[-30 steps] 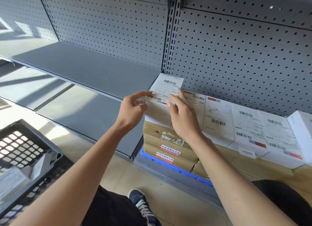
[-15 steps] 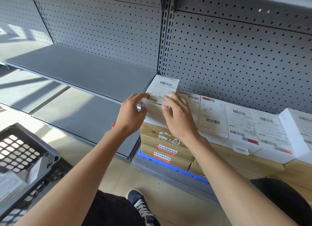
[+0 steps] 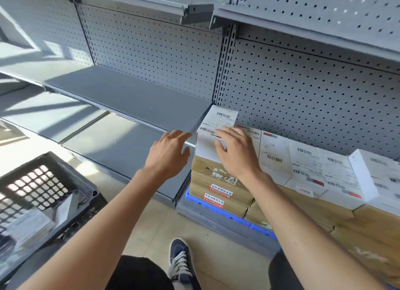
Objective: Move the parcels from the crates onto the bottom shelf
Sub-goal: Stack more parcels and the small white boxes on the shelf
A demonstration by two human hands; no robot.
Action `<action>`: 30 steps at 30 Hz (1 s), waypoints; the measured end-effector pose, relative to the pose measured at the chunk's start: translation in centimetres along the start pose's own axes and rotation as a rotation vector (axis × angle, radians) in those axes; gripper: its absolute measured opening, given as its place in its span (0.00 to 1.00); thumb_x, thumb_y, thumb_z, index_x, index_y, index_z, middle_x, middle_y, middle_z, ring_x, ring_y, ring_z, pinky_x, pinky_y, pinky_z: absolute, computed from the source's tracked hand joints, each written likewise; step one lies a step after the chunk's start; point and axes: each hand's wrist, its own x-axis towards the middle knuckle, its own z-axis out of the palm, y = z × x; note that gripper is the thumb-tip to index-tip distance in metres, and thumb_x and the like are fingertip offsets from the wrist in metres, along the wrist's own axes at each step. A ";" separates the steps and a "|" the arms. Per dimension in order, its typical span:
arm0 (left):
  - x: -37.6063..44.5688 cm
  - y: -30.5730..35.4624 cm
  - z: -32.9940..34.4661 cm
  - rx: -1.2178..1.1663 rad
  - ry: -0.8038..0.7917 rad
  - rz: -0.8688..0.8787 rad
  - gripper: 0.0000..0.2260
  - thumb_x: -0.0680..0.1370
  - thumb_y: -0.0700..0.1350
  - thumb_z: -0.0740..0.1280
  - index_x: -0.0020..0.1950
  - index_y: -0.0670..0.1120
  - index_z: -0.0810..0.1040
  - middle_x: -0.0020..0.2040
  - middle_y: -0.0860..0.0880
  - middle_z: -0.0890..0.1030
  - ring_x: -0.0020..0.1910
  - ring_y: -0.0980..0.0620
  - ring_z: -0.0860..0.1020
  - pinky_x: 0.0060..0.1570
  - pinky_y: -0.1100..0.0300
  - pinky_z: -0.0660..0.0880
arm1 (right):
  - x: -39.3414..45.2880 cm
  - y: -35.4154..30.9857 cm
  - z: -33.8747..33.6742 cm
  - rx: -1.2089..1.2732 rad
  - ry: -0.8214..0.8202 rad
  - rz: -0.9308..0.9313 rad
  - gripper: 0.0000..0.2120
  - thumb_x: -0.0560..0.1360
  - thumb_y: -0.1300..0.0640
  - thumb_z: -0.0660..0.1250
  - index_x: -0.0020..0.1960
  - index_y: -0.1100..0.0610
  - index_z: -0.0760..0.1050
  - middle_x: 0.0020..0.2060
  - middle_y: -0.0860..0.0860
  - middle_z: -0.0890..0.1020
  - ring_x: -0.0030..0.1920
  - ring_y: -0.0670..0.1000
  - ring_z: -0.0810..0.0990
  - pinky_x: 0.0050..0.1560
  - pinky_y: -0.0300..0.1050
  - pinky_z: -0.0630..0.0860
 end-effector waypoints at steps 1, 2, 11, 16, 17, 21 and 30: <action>-0.7 -0.4 -0.5 0.023 -0.001 -0.018 0.19 0.83 0.51 0.61 0.75 0.56 0.70 0.72 0.53 0.73 0.71 0.47 0.69 0.62 0.45 0.74 | -0.3 -0.9 -0.4 -0.004 -0.022 -0.018 0.17 0.80 0.57 0.63 0.67 0.56 0.77 0.64 0.53 0.80 0.67 0.57 0.73 0.69 0.55 0.68; -1.5 -0.7 -1.1 0.044 0.001 -0.040 0.19 0.83 0.52 0.60 0.74 0.56 0.71 0.72 0.53 0.74 0.71 0.47 0.69 0.62 0.46 0.74 | -0.4 -1.9 -0.6 -0.015 -0.046 -0.043 0.17 0.80 0.57 0.63 0.67 0.56 0.77 0.64 0.52 0.81 0.66 0.57 0.74 0.68 0.55 0.70; -9.0 -4.1 -6.1 0.209 0.053 -0.255 0.21 0.82 0.56 0.60 0.75 0.54 0.70 0.68 0.49 0.77 0.69 0.44 0.72 0.62 0.48 0.71 | -1.4 -11.2 0.5 -0.028 -0.199 -0.290 0.17 0.82 0.52 0.61 0.69 0.53 0.75 0.66 0.50 0.78 0.67 0.56 0.73 0.66 0.52 0.70; -11.7 -7.0 -8.5 0.282 0.032 -0.329 0.20 0.83 0.55 0.58 0.74 0.54 0.71 0.67 0.48 0.78 0.65 0.43 0.76 0.58 0.49 0.74 | -1.4 -15.5 2.0 0.012 -0.238 -0.337 0.19 0.81 0.52 0.61 0.70 0.53 0.74 0.67 0.51 0.78 0.66 0.57 0.75 0.63 0.52 0.72; -12.1 -7.4 -8.9 0.287 0.035 -0.335 0.19 0.83 0.55 0.58 0.74 0.54 0.72 0.66 0.48 0.78 0.64 0.43 0.77 0.57 0.49 0.75 | -1.5 -16.2 2.2 0.025 -0.243 -0.335 0.19 0.81 0.53 0.61 0.71 0.53 0.74 0.67 0.52 0.78 0.66 0.58 0.75 0.64 0.52 0.72; -13.9 -9.3 -10.0 0.279 0.054 -0.356 0.19 0.84 0.54 0.57 0.74 0.53 0.72 0.67 0.49 0.78 0.63 0.44 0.78 0.56 0.49 0.77 | -1.9 -18.3 4.1 0.031 -0.312 -0.345 0.17 0.82 0.55 0.58 0.70 0.53 0.73 0.67 0.53 0.78 0.65 0.59 0.75 0.63 0.53 0.72; -21.5 -18.8 -12.6 0.223 0.104 -0.563 0.14 0.85 0.49 0.60 0.68 0.51 0.77 0.61 0.49 0.82 0.52 0.51 0.81 0.45 0.59 0.78 | -2.4 -28.5 9.9 0.087 -0.512 -0.451 0.19 0.83 0.55 0.56 0.73 0.51 0.70 0.69 0.55 0.76 0.67 0.61 0.73 0.66 0.54 0.70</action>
